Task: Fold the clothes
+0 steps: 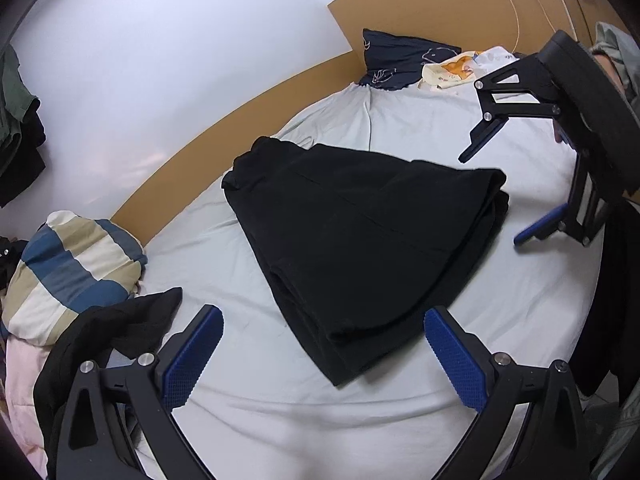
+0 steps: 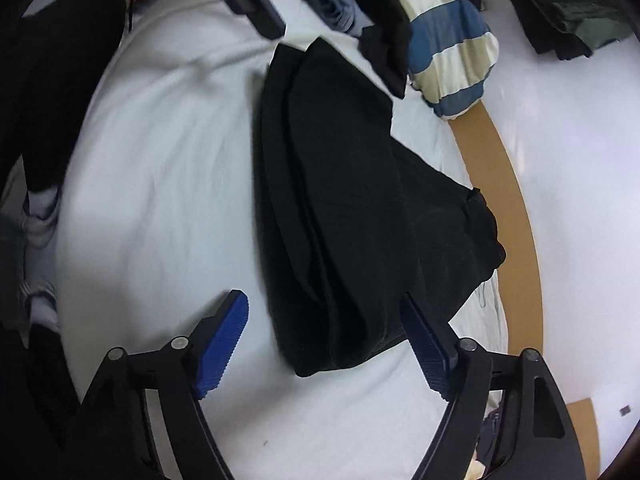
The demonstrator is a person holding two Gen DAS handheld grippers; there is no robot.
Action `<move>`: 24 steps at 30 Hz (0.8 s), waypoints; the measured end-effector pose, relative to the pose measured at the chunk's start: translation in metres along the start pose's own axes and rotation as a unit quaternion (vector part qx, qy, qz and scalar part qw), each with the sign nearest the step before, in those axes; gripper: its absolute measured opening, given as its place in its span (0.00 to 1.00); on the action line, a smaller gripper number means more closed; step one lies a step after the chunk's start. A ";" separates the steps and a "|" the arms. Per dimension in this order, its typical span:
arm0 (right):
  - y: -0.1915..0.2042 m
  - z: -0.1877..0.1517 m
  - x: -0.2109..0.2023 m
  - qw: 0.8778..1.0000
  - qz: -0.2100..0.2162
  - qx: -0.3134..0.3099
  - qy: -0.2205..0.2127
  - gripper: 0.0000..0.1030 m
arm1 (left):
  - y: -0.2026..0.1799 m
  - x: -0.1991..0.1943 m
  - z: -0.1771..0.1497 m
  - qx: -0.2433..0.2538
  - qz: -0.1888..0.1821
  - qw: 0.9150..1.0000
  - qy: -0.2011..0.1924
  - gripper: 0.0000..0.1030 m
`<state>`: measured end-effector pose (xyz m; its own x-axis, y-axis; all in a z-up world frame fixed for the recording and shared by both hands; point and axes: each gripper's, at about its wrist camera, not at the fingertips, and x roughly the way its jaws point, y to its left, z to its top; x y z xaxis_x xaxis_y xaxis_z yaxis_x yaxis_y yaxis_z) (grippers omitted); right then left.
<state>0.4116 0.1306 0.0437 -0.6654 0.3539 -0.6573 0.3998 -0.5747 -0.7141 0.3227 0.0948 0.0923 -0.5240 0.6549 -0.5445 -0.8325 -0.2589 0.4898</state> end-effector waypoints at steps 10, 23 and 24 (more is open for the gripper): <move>0.011 0.001 0.022 0.994 -0.056 -0.076 0.045 0.78 | -0.035 0.005 -0.016 0.159 0.066 0.985 -0.004 0.99; -0.058 -0.007 0.008 0.993 -0.008 0.113 0.019 0.63 | -0.062 0.031 -0.001 0.259 0.066 0.964 -0.003 0.99; -0.060 -0.007 0.009 0.993 -0.001 0.117 0.016 0.63 | -0.060 0.034 0.000 0.256 0.062 0.965 -0.002 0.99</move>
<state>0.3862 0.1733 0.0793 -0.6434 0.3766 -0.6665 0.2390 -0.7283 -0.6422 0.3548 0.1323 0.0448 -0.6126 0.6440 -0.4581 -0.5648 0.0488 0.8238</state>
